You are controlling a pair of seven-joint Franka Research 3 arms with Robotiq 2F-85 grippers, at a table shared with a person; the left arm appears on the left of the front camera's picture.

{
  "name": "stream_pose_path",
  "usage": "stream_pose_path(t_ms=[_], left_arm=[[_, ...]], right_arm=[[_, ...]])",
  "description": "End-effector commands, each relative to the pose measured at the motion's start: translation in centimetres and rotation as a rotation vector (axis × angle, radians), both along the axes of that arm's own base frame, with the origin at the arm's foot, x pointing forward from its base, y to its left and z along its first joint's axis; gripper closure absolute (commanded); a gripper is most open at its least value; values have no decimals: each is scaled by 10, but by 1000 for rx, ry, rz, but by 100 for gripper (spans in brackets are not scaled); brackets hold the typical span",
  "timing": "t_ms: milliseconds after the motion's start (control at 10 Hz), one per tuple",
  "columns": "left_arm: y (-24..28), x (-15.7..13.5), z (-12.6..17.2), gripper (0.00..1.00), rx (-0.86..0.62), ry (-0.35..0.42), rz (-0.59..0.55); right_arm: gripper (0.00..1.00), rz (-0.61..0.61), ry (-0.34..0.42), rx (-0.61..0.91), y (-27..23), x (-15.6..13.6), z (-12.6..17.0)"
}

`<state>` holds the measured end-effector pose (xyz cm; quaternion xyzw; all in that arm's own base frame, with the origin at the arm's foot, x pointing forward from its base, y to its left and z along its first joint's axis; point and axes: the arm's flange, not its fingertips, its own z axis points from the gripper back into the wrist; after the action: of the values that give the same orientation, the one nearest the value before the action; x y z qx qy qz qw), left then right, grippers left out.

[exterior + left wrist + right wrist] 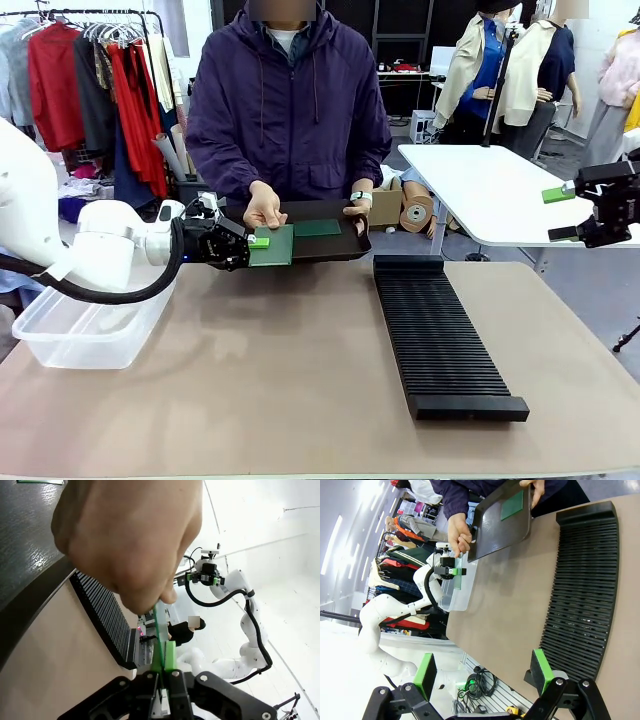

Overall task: Sort PCBs into racks and boxes based on the side picked up.
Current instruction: Pick up the Blank PCB handed by the Human, then if the short side of the Blank PCB is picked up, insert it into the PCB Rack ; if the long side is picked up, place it in the Organizing box.

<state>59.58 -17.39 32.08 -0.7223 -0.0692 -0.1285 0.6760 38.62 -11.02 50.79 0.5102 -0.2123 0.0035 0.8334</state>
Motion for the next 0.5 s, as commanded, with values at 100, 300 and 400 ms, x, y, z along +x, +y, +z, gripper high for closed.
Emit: stream_pose_path(t_ms=[100, 300, 400], left_arm=[[0, 0, 1, 100, 1, -3, 2], [0, 0, 1, 100, 1, -3, 2], [0, 0, 1, 100, 1, -3, 2]], right_arm=[[0, -2, -1, 12, 1, 0, 2], [0, -2, -1, 12, 1, 0, 2], [0, -2, -1, 12, 1, 0, 2]])
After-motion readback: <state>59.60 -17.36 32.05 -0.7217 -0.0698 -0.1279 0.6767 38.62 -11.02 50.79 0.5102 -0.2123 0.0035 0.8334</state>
